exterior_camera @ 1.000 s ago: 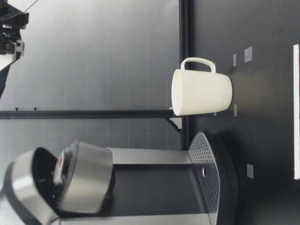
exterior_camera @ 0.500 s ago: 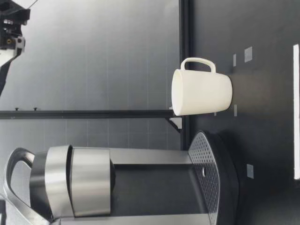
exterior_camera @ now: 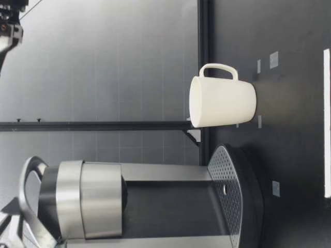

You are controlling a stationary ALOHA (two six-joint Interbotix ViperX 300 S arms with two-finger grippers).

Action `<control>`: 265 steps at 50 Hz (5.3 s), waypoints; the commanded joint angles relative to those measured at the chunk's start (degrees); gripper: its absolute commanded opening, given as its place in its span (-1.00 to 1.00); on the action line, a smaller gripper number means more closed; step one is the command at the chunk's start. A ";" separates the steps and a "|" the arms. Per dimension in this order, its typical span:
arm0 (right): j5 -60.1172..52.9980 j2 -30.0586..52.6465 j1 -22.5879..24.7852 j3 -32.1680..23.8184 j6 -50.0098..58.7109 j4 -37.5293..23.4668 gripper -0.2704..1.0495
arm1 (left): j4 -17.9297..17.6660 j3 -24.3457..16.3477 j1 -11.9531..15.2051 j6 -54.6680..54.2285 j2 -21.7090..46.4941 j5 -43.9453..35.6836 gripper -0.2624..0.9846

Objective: Place the coffee capsule inside the capsule container, then place the cup onto the center of the cup tray.

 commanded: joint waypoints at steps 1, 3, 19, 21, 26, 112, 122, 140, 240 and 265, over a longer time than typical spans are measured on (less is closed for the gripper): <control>-0.79 -1.49 0.26 -0.26 0.09 0.26 0.25 | -0.18 -1.93 -0.97 -0.09 0.70 -0.09 -0.40; -0.88 -1.67 0.26 -0.09 0.18 0.26 0.25 | -0.26 -2.20 -1.23 0.00 1.23 -0.09 -0.40; 0.26 -1.93 0.26 0.70 1.41 0.35 0.25 | -0.18 -5.71 -2.64 1.05 5.01 -0.09 -0.40; 1.41 -2.20 0.26 0.70 1.23 0.35 0.25 | -0.18 -6.42 -3.25 1.14 5.54 -0.09 -0.40; 7.65 -3.16 -0.44 0.09 0.88 0.18 0.25 | -0.18 -7.73 -5.01 1.49 6.59 0.97 -0.40; 81.21 19.07 -23.20 -20.04 -55.90 36.30 0.37 | -62.05 -19.42 -14.59 65.13 -5.10 46.32 -0.40; 79.72 21.62 -23.20 -21.01 -56.16 36.91 0.41 | -62.14 -17.14 -14.59 64.69 -8.17 44.21 -0.40; 75.32 23.38 -21.80 -19.42 -56.51 38.41 0.41 | -61.88 -14.41 -14.59 64.51 -10.99 41.66 -0.40; 68.29 26.28 -17.93 -17.40 -57.48 40.78 -0.25 | -61.70 -13.45 -14.59 64.51 -11.25 39.02 -0.40; 68.20 27.69 -13.97 -24.26 -57.04 42.98 -0.25 | -61.79 -13.36 -14.59 64.51 -11.87 37.62 -0.40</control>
